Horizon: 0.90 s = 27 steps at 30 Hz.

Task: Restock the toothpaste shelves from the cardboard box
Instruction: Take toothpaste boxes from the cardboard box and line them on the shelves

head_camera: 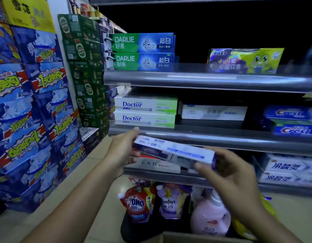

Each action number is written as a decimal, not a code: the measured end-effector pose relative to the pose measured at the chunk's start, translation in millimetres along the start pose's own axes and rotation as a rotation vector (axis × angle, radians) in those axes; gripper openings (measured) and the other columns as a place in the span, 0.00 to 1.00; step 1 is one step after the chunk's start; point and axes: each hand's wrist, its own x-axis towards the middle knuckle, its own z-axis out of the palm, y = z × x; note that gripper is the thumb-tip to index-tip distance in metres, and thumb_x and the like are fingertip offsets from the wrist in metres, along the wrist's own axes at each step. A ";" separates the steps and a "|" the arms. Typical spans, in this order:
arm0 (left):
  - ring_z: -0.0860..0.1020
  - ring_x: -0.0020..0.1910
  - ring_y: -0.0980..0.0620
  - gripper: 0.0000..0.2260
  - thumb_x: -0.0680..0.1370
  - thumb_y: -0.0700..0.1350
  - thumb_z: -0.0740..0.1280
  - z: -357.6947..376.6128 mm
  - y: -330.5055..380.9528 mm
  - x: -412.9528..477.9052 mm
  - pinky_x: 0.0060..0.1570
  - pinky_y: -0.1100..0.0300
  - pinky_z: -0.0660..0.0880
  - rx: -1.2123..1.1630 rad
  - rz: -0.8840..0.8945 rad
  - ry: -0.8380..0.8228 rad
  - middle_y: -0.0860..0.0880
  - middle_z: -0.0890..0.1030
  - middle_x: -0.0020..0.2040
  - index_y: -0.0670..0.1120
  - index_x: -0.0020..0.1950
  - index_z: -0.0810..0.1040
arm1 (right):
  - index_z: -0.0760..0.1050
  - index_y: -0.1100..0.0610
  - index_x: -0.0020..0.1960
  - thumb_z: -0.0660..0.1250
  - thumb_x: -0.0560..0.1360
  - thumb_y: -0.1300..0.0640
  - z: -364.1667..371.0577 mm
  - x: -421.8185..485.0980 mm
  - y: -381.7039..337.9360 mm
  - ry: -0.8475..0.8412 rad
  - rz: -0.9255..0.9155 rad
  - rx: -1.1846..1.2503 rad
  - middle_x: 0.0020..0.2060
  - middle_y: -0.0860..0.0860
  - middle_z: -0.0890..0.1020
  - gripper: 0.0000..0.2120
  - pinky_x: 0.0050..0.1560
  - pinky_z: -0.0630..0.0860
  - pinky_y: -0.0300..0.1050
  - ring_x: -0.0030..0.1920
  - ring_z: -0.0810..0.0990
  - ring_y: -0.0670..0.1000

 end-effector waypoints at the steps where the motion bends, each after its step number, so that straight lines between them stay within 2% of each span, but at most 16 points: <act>1: 0.75 0.30 0.51 0.16 0.82 0.57 0.65 0.8 0.3 -2.1 0.31 0.57 0.70 0.016 0.003 -0.024 0.44 0.84 0.42 0.45 0.50 0.80 | 0.85 0.51 0.53 0.77 0.68 0.58 -10.6 5.3 -0.7 0.044 0.092 0.128 0.47 0.50 0.88 0.14 0.45 0.82 0.40 0.46 0.87 0.51; 3: 0.77 0.32 0.51 0.18 0.82 0.58 0.65 5.2 0.0 -5.9 0.31 0.58 0.69 0.043 0.045 -0.068 0.43 0.85 0.44 0.43 0.53 0.81 | 0.85 0.56 0.50 0.78 0.65 0.57 -31.4 13.5 -0.5 0.091 0.211 0.243 0.44 0.57 0.88 0.13 0.41 0.83 0.45 0.43 0.87 0.58; 6: 0.78 0.36 0.49 0.14 0.81 0.55 0.66 18.2 2.9 -10.6 0.32 0.56 0.70 0.057 0.158 -0.064 0.46 0.87 0.45 0.45 0.52 0.84 | 0.84 0.60 0.43 0.79 0.60 0.55 -53.4 21.9 -2.9 0.171 0.319 0.353 0.36 0.57 0.85 0.14 0.37 0.83 0.48 0.37 0.85 0.60; 9: 0.81 0.38 0.49 0.10 0.80 0.52 0.68 35.2 8.3 -16.3 0.32 0.57 0.74 0.039 0.211 -0.130 0.50 0.87 0.43 0.48 0.50 0.85 | 0.81 0.65 0.46 0.79 0.58 0.55 -71.2 25.6 -4.6 0.236 0.384 0.386 0.38 0.61 0.83 0.20 0.33 0.81 0.43 0.34 0.84 0.60; 11: 0.82 0.40 0.48 0.10 0.75 0.53 0.73 48.0 11.2 -21.5 0.33 0.58 0.77 -0.015 0.215 -0.207 0.47 0.87 0.46 0.48 0.51 0.86 | 0.80 0.67 0.48 0.78 0.59 0.56 -82.6 26.7 -7.8 0.248 0.399 0.405 0.41 0.65 0.84 0.21 0.32 0.80 0.42 0.33 0.84 0.59; 14: 0.82 0.41 0.47 0.21 0.67 0.51 0.77 61.5 13.2 -26.5 0.36 0.58 0.79 -0.076 0.243 -0.298 0.42 0.87 0.50 0.44 0.58 0.83 | 0.82 0.66 0.47 0.78 0.60 0.56 -94.3 26.7 -11.9 0.231 0.400 0.429 0.43 0.66 0.85 0.20 0.32 0.80 0.42 0.33 0.83 0.58; 18: 0.82 0.44 0.48 0.23 0.67 0.48 0.77 75.9 9.6 -29.8 0.44 0.55 0.78 -0.063 0.284 -0.326 0.42 0.87 0.52 0.43 0.60 0.82 | 0.79 0.62 0.55 0.79 0.58 0.55 -110.2 26.2 -10.0 0.286 0.390 0.427 0.42 0.64 0.86 0.27 0.31 0.79 0.46 0.31 0.82 0.58; 21: 0.84 0.44 0.49 0.26 0.66 0.47 0.78 89.8 5.9 -31.1 0.47 0.51 0.76 -0.075 0.279 -0.321 0.42 0.87 0.52 0.42 0.62 0.80 | 0.74 0.58 0.58 0.81 0.58 0.56 -120.8 24.5 -4.8 0.339 0.386 0.427 0.43 0.67 0.85 0.32 0.32 0.79 0.47 0.32 0.82 0.60; 25: 0.83 0.44 0.47 0.24 0.66 0.45 0.78 109.7 5.2 -30.6 0.48 0.50 0.75 -0.069 0.294 -0.287 0.40 0.87 0.50 0.42 0.60 0.79 | 0.77 0.60 0.59 0.80 0.59 0.59 -133.2 23.4 2.6 0.412 0.359 0.414 0.45 0.64 0.85 0.29 0.36 0.83 0.46 0.40 0.85 0.61; 27: 0.84 0.41 0.50 0.23 0.65 0.46 0.78 119.2 6.3 -32.2 0.43 0.55 0.76 -0.055 0.316 -0.290 0.41 0.87 0.49 0.42 0.58 0.79 | 0.81 0.60 0.57 0.79 0.59 0.60 -139.0 23.7 7.4 0.464 0.338 0.389 0.44 0.59 0.84 0.26 0.37 0.83 0.46 0.41 0.86 0.58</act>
